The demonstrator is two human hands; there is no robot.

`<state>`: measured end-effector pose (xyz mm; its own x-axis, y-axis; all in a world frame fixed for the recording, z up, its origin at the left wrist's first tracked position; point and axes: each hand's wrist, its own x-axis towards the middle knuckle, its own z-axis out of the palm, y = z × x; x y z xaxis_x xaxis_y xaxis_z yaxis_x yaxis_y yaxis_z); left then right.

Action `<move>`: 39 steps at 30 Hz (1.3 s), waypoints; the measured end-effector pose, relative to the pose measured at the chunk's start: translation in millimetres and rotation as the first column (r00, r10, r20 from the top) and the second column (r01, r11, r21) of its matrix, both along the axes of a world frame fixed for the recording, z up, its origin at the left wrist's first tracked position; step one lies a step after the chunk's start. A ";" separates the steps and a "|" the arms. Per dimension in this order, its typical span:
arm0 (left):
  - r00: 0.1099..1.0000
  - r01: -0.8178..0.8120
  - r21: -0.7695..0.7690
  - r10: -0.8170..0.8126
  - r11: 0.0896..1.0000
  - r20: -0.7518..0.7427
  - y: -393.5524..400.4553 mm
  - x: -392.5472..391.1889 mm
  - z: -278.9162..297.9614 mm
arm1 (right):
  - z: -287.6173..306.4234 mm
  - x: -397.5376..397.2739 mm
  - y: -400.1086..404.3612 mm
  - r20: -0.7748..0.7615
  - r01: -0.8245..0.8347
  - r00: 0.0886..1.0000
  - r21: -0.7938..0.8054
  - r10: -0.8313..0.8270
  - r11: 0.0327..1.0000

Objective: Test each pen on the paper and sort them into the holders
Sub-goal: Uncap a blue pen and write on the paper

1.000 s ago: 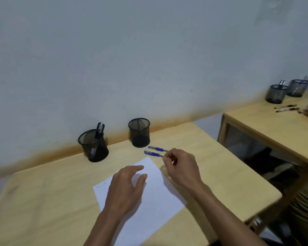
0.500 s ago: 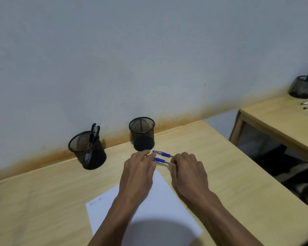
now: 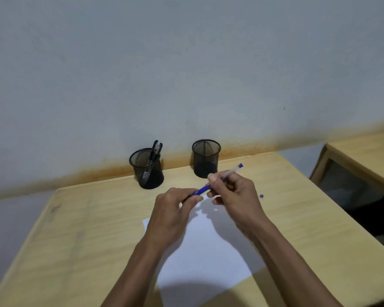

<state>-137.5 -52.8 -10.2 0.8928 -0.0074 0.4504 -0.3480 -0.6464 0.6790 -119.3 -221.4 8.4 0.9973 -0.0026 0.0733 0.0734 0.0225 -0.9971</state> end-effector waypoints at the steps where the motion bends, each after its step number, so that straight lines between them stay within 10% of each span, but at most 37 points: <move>1: 1.000 -0.009 -0.025 0.009 1.000 -0.019 2.7 -6.7 2.9 | 2.3 -2.6 3.7 0.020 -0.009 1.000 -0.005 0.009 1.000; 12: 0.921 -0.307 -0.046 0.284 0.951 -0.267 87.4 -67.9 2.0 | 43.4 19.6 -33.9 0.081 0.107 0.986 0.360 -0.145 0.927; 26: 0.864 -0.386 0.430 0.483 0.816 -0.140 110.8 -9.6 -54.3 | -40.3 3.2 52.5 -0.089 -0.201 0.977 -0.081 0.194 0.976; 39: 0.937 -0.297 0.365 0.344 0.882 -0.069 111.1 -1.6 -75.3 | -45.3 26.7 70.7 -0.081 -0.266 0.964 -0.356 0.254 0.896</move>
<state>-139.2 58.2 -85.5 0.9222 0.1552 0.3542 -0.0076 -0.9084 0.4180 -92.6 -150.7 -36.9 0.9607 0.2775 -0.0113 0.0828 -0.3253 -0.9420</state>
